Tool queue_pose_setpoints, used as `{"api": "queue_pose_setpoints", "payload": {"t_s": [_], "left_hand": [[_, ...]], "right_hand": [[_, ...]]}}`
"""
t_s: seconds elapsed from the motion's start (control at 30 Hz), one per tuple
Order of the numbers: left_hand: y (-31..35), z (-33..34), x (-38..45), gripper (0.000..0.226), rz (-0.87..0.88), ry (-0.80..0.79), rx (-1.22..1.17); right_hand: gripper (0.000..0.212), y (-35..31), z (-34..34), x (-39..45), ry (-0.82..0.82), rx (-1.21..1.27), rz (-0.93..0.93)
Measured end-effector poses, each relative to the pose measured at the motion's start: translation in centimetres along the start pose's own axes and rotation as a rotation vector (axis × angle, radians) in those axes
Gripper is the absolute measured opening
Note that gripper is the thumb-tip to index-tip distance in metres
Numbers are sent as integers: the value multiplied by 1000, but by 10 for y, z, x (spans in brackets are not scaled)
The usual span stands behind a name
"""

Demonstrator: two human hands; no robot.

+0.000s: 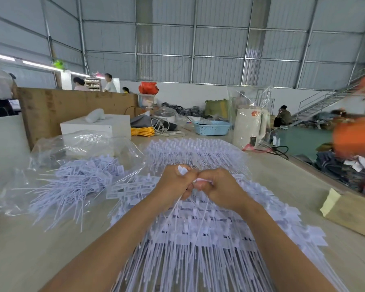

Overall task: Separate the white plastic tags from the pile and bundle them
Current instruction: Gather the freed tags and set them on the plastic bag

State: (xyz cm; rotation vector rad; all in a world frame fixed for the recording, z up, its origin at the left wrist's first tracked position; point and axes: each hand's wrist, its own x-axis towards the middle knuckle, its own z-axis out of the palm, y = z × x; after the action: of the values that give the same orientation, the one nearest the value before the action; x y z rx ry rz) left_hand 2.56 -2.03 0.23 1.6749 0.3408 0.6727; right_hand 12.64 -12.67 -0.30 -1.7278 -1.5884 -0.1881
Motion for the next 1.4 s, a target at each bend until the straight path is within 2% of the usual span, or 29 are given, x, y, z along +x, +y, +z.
{"api": "queue_pose_setpoints", "payload": {"t_s": [0.07,0.13,0.17,0.2,0.23,0.27,0.3,0.33,0.37,0.43,0.53,0.6,0.7,0.83,0.97,1.23,1.33,1.4], "left_hand": [[5,-5,-1,30,-131,-85,-61],[13,-15,-2,23,-270,-265,-213],[16,-19,-1,21,-295,-323,-307],[18,-21,0,20,-287,-343,-403],[19,-21,1,21,-262,-335,-487],[19,-19,1,23,-237,-314,-551],[18,-15,1,23,-219,-292,-591],[16,-11,2,22,-208,-274,-608],[14,-8,2,21,-207,-258,-607],[10,-5,3,25,-226,-234,-590],[9,-3,3,47,-270,-251,-569],[8,-1,1,67,-264,-296,-480],[6,4,-1,81,-257,-326,-386],[6,6,-3,75,-198,-332,-358],[7,6,-6,66,-197,-359,-420],[15,9,-9,58,-190,-400,-422],[18,11,-13,54,-199,-374,-386],[19,12,-14,42,-187,-349,-399]], "right_hand": [[16,4,-1,2,26,-141,-37],[23,8,-12,3,175,1,49],[25,11,-23,3,317,226,157],[26,16,-37,2,479,551,283],[25,20,-51,-1,616,955,364],[24,23,-62,-6,699,1369,341],[22,25,-67,-9,730,1687,265],[22,24,-67,-11,723,1843,211],[20,20,-64,-11,665,1889,202],[15,10,-48,-5,464,1722,262],[16,-5,-22,4,144,1108,306],[16,-10,-8,6,115,776,238],[22,-12,0,8,252,479,123],[15,-12,0,6,206,499,157],[27,-17,3,2,120,407,152],[23,-18,-2,1,46,538,156],[22,-15,-4,1,51,465,149],[24,-11,-4,2,132,388,138]]}}
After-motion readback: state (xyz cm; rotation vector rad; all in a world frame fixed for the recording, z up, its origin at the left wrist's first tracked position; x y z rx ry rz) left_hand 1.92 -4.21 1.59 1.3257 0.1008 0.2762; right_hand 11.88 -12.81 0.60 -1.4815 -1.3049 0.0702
